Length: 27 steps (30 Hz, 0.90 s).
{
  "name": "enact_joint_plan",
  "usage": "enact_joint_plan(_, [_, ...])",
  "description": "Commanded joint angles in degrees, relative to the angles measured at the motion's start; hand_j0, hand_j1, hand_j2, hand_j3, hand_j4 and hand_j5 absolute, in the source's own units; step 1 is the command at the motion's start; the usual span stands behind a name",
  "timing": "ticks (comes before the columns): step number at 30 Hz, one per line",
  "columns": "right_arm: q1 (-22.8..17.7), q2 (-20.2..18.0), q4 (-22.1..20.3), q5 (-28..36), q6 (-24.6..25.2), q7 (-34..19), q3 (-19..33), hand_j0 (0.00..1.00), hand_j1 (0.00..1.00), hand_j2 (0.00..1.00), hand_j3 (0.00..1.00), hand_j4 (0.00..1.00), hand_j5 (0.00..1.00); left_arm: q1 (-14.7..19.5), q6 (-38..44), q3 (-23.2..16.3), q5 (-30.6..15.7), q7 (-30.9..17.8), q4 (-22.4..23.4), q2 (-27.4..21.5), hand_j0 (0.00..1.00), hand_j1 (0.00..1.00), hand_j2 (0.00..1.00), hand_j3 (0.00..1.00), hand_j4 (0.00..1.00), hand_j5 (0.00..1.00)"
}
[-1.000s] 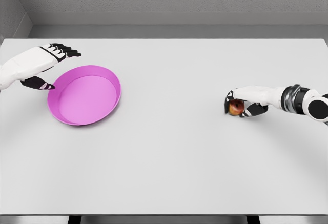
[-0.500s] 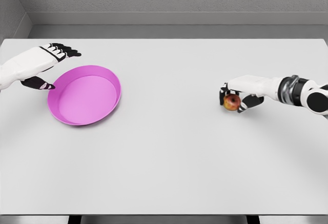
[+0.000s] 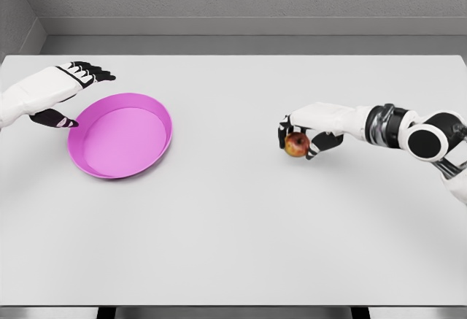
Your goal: Put the apple on the plate with both arms
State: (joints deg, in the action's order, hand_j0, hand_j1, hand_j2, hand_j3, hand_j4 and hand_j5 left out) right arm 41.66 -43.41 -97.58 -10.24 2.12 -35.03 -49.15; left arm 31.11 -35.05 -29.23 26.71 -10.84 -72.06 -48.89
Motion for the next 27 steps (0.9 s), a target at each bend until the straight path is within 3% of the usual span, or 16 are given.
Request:
enact_joint_plan(1, [0.00,1.31,-0.33,0.13,-0.01,0.03,0.02,0.44,0.44,0.44,0.44,0.44,0.44,0.00,0.05,0.05,-0.43,0.03,-0.01,-0.06,1.00,1.00,1.00,1.00,1.00,1.00])
enact_joint_plan(12, [0.88,7.55,-0.15,0.13,0.17,0.03,-0.59,0.44,0.44,0.44,0.44,0.44,0.44,0.00,0.05,0.05,-0.43,0.03,-0.01,-0.06,1.00,1.00,1.00,1.00,1.00,1.00])
enact_joint_plan(27, [1.32,11.77,0.11,0.04,0.17,0.03,-1.03,0.44,0.44,0.44,0.44,0.44,0.44,0.00,0.05,0.05,-0.43,0.03,-0.18,-0.15,1.00,1.00,1.00,1.00,1.00,1.00])
